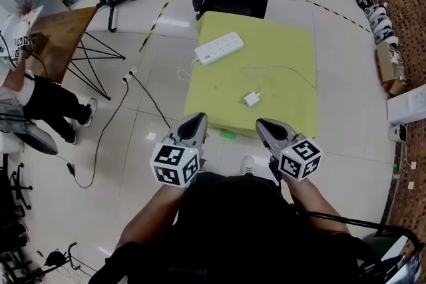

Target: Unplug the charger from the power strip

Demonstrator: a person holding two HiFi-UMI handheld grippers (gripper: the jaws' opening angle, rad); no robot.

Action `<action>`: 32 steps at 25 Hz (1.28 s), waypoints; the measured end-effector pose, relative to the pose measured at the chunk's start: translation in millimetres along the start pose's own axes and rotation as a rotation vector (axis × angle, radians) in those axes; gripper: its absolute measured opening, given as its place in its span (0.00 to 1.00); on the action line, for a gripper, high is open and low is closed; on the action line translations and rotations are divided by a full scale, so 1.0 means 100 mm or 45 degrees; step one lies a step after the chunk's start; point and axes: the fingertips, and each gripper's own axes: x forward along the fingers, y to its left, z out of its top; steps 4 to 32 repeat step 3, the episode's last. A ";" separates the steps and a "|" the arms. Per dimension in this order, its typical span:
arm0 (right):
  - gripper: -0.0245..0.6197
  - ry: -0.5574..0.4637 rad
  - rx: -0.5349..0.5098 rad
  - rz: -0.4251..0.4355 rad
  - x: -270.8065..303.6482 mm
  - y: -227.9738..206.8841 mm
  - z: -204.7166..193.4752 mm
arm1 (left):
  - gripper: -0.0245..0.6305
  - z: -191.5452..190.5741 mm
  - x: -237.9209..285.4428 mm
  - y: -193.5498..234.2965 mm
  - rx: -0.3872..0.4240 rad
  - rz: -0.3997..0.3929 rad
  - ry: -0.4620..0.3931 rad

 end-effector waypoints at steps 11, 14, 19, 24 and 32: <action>0.04 0.000 0.005 -0.001 -0.04 -0.01 0.01 | 0.05 0.01 -0.01 -0.05 0.015 0.001 0.001; 0.04 0.000 0.005 -0.001 -0.04 -0.01 0.01 | 0.05 0.01 -0.01 -0.05 0.015 0.001 0.001; 0.04 0.000 0.005 -0.001 -0.04 -0.01 0.01 | 0.05 0.01 -0.01 -0.05 0.015 0.001 0.001; 0.04 0.000 0.005 -0.001 -0.04 -0.01 0.01 | 0.05 0.01 -0.01 -0.05 0.015 0.001 0.001; 0.04 0.000 0.005 -0.001 -0.04 -0.01 0.01 | 0.05 0.01 -0.01 -0.05 0.015 0.001 0.001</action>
